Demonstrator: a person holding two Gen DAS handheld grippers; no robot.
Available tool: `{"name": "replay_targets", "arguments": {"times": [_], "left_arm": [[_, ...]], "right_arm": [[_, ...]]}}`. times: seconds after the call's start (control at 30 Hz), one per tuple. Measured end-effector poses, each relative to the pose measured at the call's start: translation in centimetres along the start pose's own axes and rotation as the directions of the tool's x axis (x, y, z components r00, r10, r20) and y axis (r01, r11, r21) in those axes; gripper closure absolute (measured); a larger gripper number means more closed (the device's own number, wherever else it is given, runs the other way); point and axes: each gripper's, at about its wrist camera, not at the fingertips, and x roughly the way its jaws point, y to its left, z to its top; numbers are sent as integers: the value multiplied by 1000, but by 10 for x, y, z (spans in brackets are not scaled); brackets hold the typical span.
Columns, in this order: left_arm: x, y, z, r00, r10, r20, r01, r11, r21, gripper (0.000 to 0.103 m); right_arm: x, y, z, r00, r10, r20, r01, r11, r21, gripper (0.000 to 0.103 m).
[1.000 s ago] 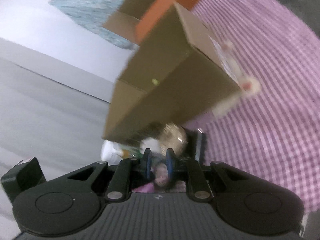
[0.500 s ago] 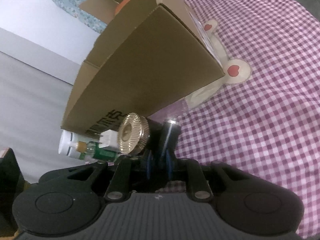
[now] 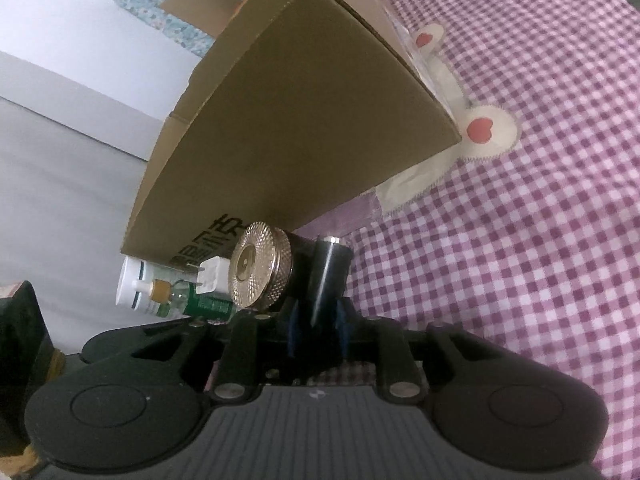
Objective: Organize rigid objects
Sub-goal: 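Grasp the black cylinder beside the gold jar with the right gripper, then carry the black cylinder into the box and open the right gripper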
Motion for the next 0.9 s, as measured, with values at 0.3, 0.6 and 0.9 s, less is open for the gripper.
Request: {"name": "replay_targets", "arguments": {"times": [0.3, 0.6, 0.9], "left_arm": [[-16, -6, -4, 999, -9, 37, 8, 1000, 10, 79], [-59, -15, -4, 990, -1, 140, -2, 1000, 21, 79], [-116, -5, 12, 957, 89, 276, -92, 996, -1, 79]], "right_arm": [[-11, -3, -9, 999, 41, 12, -42, 999, 26, 80], [-52, 21, -15, 995, 61, 80, -59, 998, -31, 81], [-83, 78, 1, 982, 123, 141, -96, 978, -184, 81]]}}
